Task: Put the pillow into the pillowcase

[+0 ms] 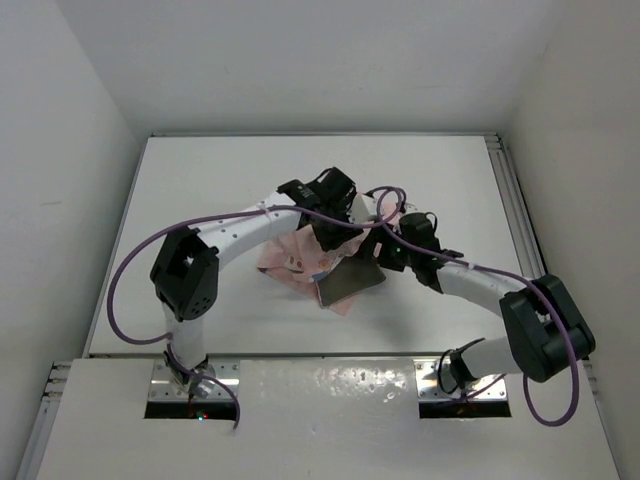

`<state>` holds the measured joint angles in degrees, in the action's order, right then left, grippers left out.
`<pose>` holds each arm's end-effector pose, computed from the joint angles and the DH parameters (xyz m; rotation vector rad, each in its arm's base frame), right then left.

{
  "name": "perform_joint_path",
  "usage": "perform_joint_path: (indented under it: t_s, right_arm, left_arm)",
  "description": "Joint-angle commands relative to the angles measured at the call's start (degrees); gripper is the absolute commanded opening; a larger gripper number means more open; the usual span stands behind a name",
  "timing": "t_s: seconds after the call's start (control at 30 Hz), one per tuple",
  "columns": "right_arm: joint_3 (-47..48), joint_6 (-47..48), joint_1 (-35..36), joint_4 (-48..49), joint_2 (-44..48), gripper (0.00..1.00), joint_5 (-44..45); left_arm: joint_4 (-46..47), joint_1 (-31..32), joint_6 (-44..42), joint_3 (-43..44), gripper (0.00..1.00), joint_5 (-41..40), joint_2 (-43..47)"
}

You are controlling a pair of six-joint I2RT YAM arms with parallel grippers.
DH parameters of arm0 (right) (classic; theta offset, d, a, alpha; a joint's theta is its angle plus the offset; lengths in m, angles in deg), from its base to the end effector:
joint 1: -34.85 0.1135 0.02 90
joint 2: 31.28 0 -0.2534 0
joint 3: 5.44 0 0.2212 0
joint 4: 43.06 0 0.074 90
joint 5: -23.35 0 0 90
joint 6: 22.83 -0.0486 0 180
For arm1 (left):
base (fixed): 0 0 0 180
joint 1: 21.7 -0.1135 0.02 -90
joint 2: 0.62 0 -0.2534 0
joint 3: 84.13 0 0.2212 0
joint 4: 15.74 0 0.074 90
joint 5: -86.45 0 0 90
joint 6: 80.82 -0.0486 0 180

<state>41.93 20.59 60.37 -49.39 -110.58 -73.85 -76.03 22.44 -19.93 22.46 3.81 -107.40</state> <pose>0.2290 0.1161 0.1698 0.3608 2.3350 0.7941 0.2645 -0.2653 0.2490 1.6082 2.0886 -0.2589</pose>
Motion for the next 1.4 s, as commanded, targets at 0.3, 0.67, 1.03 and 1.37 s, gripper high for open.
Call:
perform_joint_path:
  t_s: [0.3, 0.67, 1.03, 1.37]
  right_arm:
    - [-15.11, -2.72, -4.42, 20.12, 11.02, 0.79, -4.84]
    - [-9.68, -7.64, -3.02, 26.91, 0.74, 0.75, -4.67]
    - [-3.16, -12.65, -3.98, 29.62, -5.94, 0.55, -5.1]
    - [-2.2, -15.29, -3.63, 31.9, -8.5, 0.54, -5.81]
  left_arm:
    - [-6.06, -1.53, 2.56, 11.28, 0.07, 2.75, 2.28]
    - [-8.53, 4.2, -0.69, 10.84, 0.53, 1.08, 2.54]
    - [-3.18, 7.1, 3.17, 2.05, 0.76, 2.74, -0.26]
    - [10.89, 6.75, 10.9, -6.11, 0.79, -2.34, -2.99]
